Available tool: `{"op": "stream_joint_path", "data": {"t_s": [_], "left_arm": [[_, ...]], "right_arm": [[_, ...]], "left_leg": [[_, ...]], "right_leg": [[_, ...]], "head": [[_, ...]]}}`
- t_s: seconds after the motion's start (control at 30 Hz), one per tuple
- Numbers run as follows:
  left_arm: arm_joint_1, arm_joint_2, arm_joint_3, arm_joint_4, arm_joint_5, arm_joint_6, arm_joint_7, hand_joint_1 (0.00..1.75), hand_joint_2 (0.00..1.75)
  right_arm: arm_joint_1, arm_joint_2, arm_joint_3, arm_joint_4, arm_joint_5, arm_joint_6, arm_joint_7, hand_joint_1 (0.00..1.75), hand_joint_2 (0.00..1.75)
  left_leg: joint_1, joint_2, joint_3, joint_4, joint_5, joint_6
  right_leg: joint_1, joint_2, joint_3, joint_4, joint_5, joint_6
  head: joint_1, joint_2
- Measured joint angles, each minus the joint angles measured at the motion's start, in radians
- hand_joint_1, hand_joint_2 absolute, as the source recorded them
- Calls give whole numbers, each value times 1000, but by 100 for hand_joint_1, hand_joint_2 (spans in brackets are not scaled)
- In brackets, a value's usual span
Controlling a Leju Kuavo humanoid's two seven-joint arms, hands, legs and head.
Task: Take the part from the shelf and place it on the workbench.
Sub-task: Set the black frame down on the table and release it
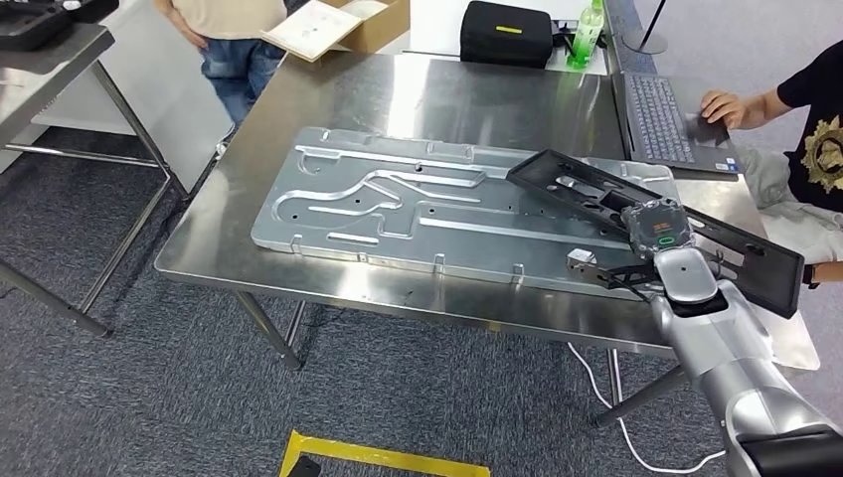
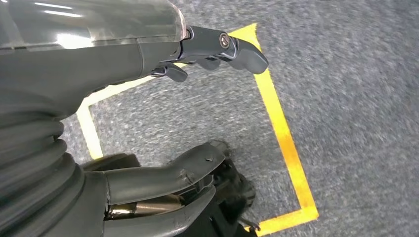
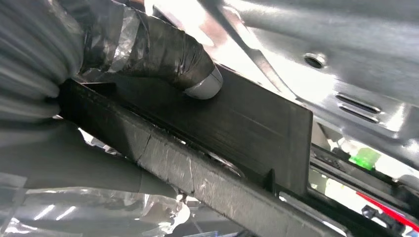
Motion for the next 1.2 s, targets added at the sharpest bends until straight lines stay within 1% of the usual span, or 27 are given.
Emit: {"op": "stream_joint_path", "data": {"t_s": [0.03,0.07,0.1,0.17,0.2,0.23,0.27,0.3,0.33,0.37,0.4,0.5,0.57,0.6,0.67,0.7,0.73,0.77,0.8,0.87,0.9,0.93,1.0,1.07,1.1,1.17,1.2], "left_arm": [[0,1,0,0,0,-3,0,0,175],[-1,1,0,0,-1,-6,-1,0,175],[-2,1,-1,0,-2,-7,0,0,175],[-2,1,-2,0,-4,-9,3,0,175],[-1,1,-2,0,-6,-9,6,0,175],[-1,1,-3,0,-8,-8,10,0,175],[0,1,-3,0,-10,-7,13,0,175],[0,1,-4,0,-11,-6,16,0,175],[0,1,-5,0,-12,-6,18,0,175],[-1,2,-6,0,-13,-5,19,0,175],[-2,2,-6,0,-13,-5,20,0,175],[-3,3,-7,0,-14,-4,22,0,175],[-3,3,-7,0,-14,-4,22,0,175],[-4,3,-7,0,-14,-4,22,0,175],[-3,3,-7,0,-14,-4,22,0,175],[-2,3,-7,0,-14,-4,22,0,175],[-1,3,-7,0,-14,-4,22,0,175],[0,3,-7,0,-14,-4,22,0,175],[0,3,-7,0,-15,-4,23,0,175],[-1,3,-7,0,-15,-4,22,0,175],[-1,4,-7,0,-15,-3,22,0,175],[-2,4,-7,0,-15,-3,22,0,175],[-2,4,-7,0,-15,-3,21,0,175],[-3,3,-8,0,-17,-2,21,0,175],[-4,3,-9,0,-18,-2,21,0,175],[-5,2,-10,0,-21,-2,22,0,175],[-5,2,-10,0,-21,-2,22,0,175]], "right_arm": [[-5,-5,0,6,-3,1,-5,175,175],[-11,-10,1,11,-7,0,-10,175,175],[-14,-14,1,16,-11,-2,-15,175,175],[-16,-17,1,26,-17,-12,-25,175,175],[-12,-17,2,29,-18,-19,-30,175,175],[-8,-17,4,33,-16,-27,-34,175,175],[-5,-17,6,35,-14,-35,-36,175,175],[-4,-17,8,37,-11,-42,-37,175,175],[-4,-17,10,38,-8,-49,-37,175,175],[-5,-16,12,39,-6,-53,-37,175,175],[-6,-15,14,39,-4,-57,-38,175,175],[-8,-13,19,39,-2,-60,-38,175,175],[-12,-13,21,39,-2,-60,-38,175,175],[-15,-13,22,39,-2,-60,-38,175,175],[-16,-12,23,39,-2,-60,-37,175,175],[-15,-12,23,39,-2,-61,-37,175,175],[-14,-12,24,39,-1,-61,-38,175,175],[-14,-11,25,39,0,-61,-38,175,175],[-15,-11,26,39,1,-61,-38,175,175],[-16,-10,28,39,4,-63,-39,175,175],[-16,-9,29,39,5,-64,-39,175,175],[-16,-7,31,39,6,-65,-39,175,175],[-16,-3,34,36,9,-66,-42,175,175],[-15,4,40,27,14,-66,-46,175,175],[-14,8,44,20,16,-66,-46,175,175],[-9,20,54,7,18,-65,-44,175,175],[-3,26,58,2,19,-64,-42,175,175]], "left_leg": [[2,2,4,-11,7,5],[4,4,8,-22,14,10],[7,5,11,-30,19,13],[8,7,11,-33,21,16],[8,8,10,-33,21,15],[10,9,10,-31,20,14],[13,9,10,-28,18,10],[16,9,10,-23,14,5],[18,8,8,-17,10,-3],[18,8,6,-9,5,-11],[18,8,5,-3,2,-19],[19,9,1,1,-1,-36],[22,8,-13,34,-26,-43],[23,8,-33,79,-53,-45],[22,7,-95,214,-115,-42],[21,7,-123,269,-132,-39],[19,7,-137,296,-131,-34],[16,6,-132,282,-112,-27],[11,5,-110,233,-79,-19],[-1,1,-43,92,-21,0],[-6,-1,-20,43,-8,5],[-9,-2,-7,15,-5,8],[-8,-1,-1,1,-1,8],[-3,1,7,-21,13,12],[0,2,11,-31,19,14],[1,4,12,-37,23,17],[2,4,11,-37,23,17]], "right_leg": [[-1,-1,-2,5,-6,5],[-1,-2,-12,26,-23,9],[-3,-4,-30,67,-49,13],[-10,-5,-84,182,-104,23],[-15,-6,-104,224,-115,29],[-22,-7,-109,236,-108,35],[-29,-10,-96,209,-84,42],[-36,-14,-66,152,-50,49],[-40,-19,-33,91,-28,56],[-41,-20,-7,41,-13,56],[-39,-20,7,13,-9,52],[-30,-16,7,7,-13,26],[-28,-15,7,6,-11,10],[-26,-15,8,5,-10,2],[-18,-15,6,6,-10,-8],[-13,-14,6,6,-10,-11],[-8,-13,5,7,-10,-13],[-5,-12,5,7,-10,-14],[-2,-10,6,7,-10,-15],[1,-8,6,8,-10,-14],[1,-7,5,8,-10,-12],[1,-7,4,7,-8,-10],[0,-6,3,2,-4,-1],[0,-7,-2,13,-16,7],[0,-8,-15,42,-37,12],[-6,-9,-65,153,-95,20],[-10,-9,-92,209,-116,25]], "head": [[0,0],[0,0],[0,0],[0,0],[0,0],[0,0],[0,0],[0,0],[1,0],[0,0],[0,0],[-1,0],[-1,0],[-1,0],[-1,0],[-1,0],[-1,0],[-1,0],[-1,0],[-1,0],[-1,0],[-1,0],[-1,0],[-1,0],[0,0],[0,0],[0,0]]}}
